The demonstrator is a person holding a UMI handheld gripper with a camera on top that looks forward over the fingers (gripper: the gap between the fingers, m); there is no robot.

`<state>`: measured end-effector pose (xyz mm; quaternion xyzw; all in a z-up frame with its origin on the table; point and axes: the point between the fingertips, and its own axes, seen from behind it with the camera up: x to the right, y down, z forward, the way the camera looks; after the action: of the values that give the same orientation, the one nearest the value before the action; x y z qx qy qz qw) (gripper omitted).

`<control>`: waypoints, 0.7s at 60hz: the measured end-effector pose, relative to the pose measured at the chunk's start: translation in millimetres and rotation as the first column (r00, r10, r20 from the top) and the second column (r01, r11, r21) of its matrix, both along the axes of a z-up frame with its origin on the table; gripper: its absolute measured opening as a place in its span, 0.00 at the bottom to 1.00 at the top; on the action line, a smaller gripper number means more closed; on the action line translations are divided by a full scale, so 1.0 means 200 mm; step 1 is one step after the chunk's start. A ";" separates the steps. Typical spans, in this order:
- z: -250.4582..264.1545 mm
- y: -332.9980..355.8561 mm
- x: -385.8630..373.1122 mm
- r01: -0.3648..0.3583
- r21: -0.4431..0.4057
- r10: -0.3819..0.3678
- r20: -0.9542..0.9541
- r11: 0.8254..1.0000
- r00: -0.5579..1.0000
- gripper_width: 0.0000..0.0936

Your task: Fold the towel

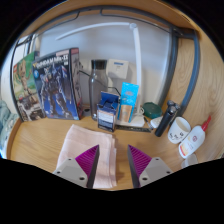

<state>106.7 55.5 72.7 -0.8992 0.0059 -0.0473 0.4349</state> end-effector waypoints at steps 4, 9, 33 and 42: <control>0.11 -0.04 0.00 -0.024 0.038 0.026 -0.049 0.999 0.998 0.66; 0.28 -0.11 -0.02 -0.061 0.067 0.066 -0.083 0.996 0.994 0.77; 0.99 -0.72 -0.09 -0.032 0.199 0.066 -0.163 0.979 0.984 0.91; 0.98 -1.06 -0.12 -0.021 0.194 0.047 -0.133 0.981 0.990 0.91</control>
<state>83.1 -157.3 269.0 -0.8542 0.0248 0.0228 0.5189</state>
